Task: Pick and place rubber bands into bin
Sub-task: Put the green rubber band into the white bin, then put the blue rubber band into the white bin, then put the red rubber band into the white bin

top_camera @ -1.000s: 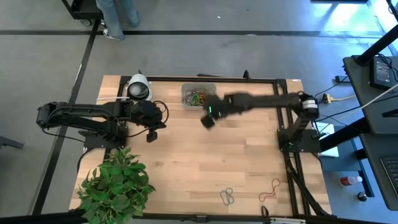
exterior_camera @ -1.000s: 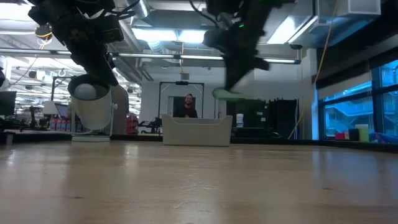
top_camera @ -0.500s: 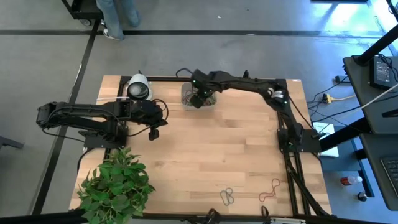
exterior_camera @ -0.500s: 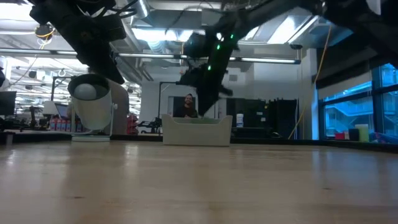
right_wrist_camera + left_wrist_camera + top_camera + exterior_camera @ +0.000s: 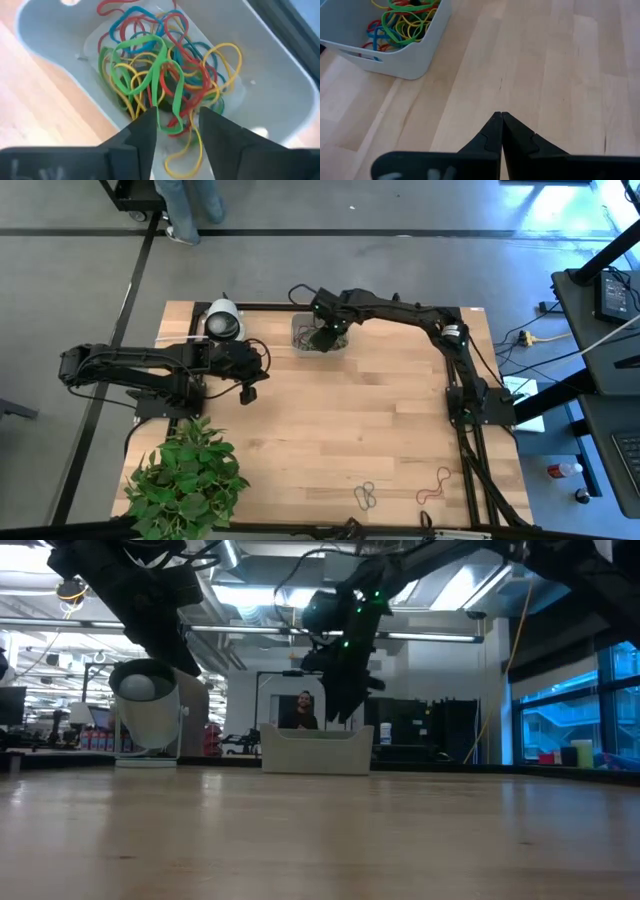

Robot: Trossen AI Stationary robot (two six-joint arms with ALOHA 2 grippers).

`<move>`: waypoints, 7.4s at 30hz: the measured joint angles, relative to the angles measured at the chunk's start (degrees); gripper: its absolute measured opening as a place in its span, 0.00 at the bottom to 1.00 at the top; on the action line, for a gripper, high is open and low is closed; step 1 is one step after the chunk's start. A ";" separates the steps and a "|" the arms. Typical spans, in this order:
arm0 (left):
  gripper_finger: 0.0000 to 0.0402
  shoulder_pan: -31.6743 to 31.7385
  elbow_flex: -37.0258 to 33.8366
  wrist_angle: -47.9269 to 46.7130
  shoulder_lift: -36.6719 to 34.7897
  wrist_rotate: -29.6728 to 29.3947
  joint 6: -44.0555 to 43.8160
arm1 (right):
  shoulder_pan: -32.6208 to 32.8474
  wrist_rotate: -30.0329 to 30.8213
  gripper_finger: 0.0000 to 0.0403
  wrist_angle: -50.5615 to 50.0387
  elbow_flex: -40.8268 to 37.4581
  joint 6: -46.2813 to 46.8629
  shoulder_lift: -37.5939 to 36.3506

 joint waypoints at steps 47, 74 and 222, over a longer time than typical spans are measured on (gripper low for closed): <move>0.00 -0.07 0.04 -1.50 0.00 4.75 0.15 | 47.13 19.57 0.11 -25.80 -8.36 68.18 -22.82; 0.00 -0.07 0.04 -3.08 0.00 4.23 4.09 | 64.03 1.08 0.03 -5.17 -13.46 86.84 -4.68; 0.00 -11.21 0.07 -1.51 0.02 -2.91 -1.97 | 49.17 7.85 0.00 -2.40 -49.68 71.72 -41.19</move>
